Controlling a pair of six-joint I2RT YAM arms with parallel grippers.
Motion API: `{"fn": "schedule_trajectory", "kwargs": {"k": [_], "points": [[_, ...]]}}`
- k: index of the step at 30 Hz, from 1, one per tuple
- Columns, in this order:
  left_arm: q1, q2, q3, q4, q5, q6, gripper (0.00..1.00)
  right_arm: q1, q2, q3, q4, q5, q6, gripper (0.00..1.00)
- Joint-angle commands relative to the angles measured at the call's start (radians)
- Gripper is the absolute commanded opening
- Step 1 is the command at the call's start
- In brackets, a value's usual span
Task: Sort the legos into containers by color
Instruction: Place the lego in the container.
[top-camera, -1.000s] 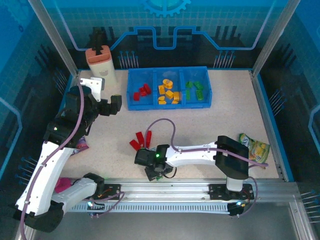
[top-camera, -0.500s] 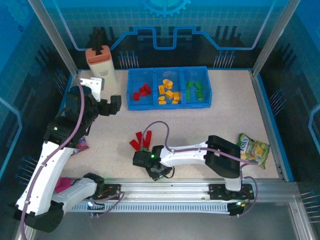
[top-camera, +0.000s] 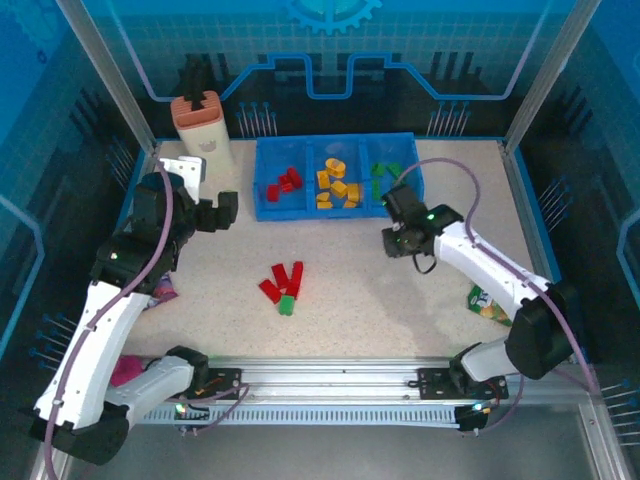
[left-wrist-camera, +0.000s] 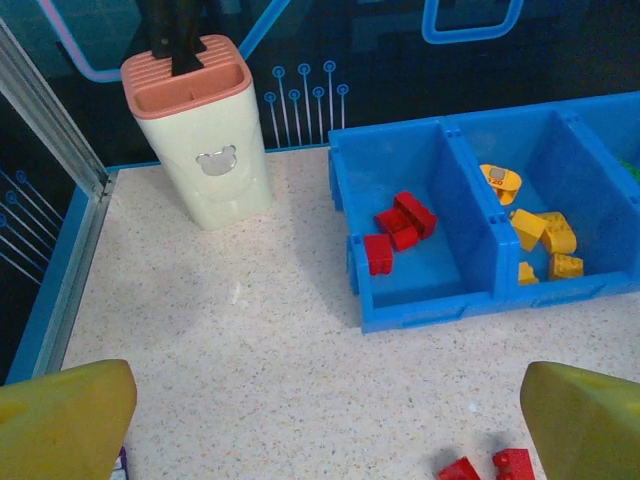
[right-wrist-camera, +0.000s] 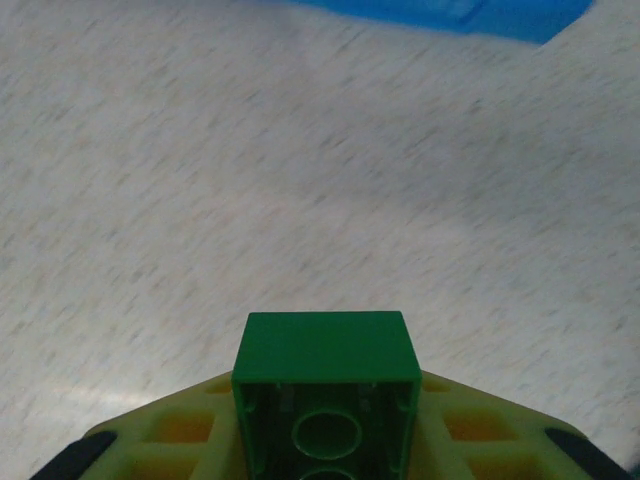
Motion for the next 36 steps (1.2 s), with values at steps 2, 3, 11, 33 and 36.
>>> {"fn": "schedule_trajectory", "kwargs": {"k": [2,3,11,33,36], "points": [[0.014,0.012,-0.004,0.027,-0.011,0.01,0.99,-0.119,0.107,0.126,0.15,-0.05,-0.191,0.35],[0.014,0.02,0.002,0.03,-0.009,0.009,0.99,-0.14,0.145,0.168,0.177,-0.057,-0.208,0.35],[0.018,0.038,0.013,0.025,-0.008,0.012,0.99,-0.214,0.553,0.591,0.219,-0.126,-0.258,0.35],[0.023,0.03,0.015,0.042,0.02,-0.007,0.99,-0.207,0.575,0.593,0.164,-0.075,-0.242,0.57],[0.023,0.015,0.0,0.054,0.04,-0.016,0.99,-0.164,0.428,0.489,0.157,-0.04,-0.209,0.58]]}}
